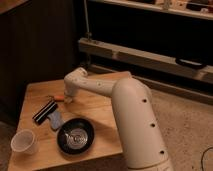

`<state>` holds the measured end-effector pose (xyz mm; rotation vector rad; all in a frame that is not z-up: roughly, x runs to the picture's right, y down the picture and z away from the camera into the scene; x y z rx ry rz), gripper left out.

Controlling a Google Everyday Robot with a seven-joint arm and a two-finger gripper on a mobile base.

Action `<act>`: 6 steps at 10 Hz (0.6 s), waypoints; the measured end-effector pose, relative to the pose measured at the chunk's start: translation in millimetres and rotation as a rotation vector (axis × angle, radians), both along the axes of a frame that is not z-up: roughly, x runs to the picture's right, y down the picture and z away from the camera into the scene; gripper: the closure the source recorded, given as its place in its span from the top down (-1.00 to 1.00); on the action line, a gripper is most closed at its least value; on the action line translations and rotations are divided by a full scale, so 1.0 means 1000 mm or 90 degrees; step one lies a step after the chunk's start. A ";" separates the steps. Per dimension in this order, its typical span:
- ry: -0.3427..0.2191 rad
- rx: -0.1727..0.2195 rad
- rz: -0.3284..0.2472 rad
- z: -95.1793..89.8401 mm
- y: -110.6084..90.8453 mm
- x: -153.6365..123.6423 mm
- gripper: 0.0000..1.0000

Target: Drag the pepper across the table

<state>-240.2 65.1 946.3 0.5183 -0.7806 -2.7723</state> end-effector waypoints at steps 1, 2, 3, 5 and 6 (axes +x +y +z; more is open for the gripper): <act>0.011 -0.001 0.002 -0.006 0.005 0.016 -0.23; 0.020 -0.002 0.002 -0.014 0.012 0.037 -0.23; 0.031 -0.001 0.006 -0.022 0.017 0.064 -0.23; 0.050 -0.011 0.015 -0.033 0.024 0.081 -0.23; 0.064 -0.022 0.022 -0.036 0.033 0.093 -0.23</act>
